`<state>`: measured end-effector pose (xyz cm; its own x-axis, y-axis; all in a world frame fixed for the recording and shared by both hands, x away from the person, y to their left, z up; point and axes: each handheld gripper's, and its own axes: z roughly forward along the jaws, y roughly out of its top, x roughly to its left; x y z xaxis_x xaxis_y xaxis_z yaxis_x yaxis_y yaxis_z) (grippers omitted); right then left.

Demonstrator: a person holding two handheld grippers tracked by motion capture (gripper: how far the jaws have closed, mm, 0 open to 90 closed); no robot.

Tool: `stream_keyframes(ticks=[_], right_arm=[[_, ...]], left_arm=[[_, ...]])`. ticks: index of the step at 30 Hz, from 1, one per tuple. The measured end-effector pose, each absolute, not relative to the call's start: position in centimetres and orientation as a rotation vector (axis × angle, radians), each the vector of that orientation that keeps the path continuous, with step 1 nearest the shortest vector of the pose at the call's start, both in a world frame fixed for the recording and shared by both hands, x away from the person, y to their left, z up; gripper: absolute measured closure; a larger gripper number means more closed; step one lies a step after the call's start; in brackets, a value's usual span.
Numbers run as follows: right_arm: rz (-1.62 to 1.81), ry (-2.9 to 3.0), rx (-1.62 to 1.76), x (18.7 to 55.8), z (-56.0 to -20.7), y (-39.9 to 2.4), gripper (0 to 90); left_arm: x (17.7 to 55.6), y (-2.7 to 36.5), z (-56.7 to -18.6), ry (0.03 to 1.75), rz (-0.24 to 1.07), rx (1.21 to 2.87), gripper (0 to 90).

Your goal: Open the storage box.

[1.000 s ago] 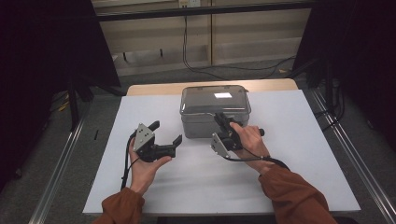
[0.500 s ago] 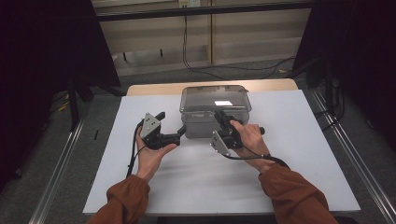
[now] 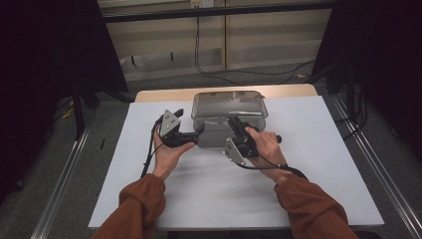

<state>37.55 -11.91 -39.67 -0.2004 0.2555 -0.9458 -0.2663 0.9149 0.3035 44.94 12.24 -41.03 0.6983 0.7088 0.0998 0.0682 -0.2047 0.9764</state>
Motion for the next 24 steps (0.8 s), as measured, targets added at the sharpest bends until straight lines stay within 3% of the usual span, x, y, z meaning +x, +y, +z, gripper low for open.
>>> stream_keyframes(ticks=[16,24], right_arm=[[0.48,1.739,-0.001,37.36,-40.44,-11.96,77.7],[0.535,1.745,0.046,37.44,-40.33,-12.59,66.6]], left_arm=[[44.73,11.94,-41.04,0.573,0.707,1.722,15.4],[44.77,11.63,-41.35,0.568,0.712,1.732,15.9]])
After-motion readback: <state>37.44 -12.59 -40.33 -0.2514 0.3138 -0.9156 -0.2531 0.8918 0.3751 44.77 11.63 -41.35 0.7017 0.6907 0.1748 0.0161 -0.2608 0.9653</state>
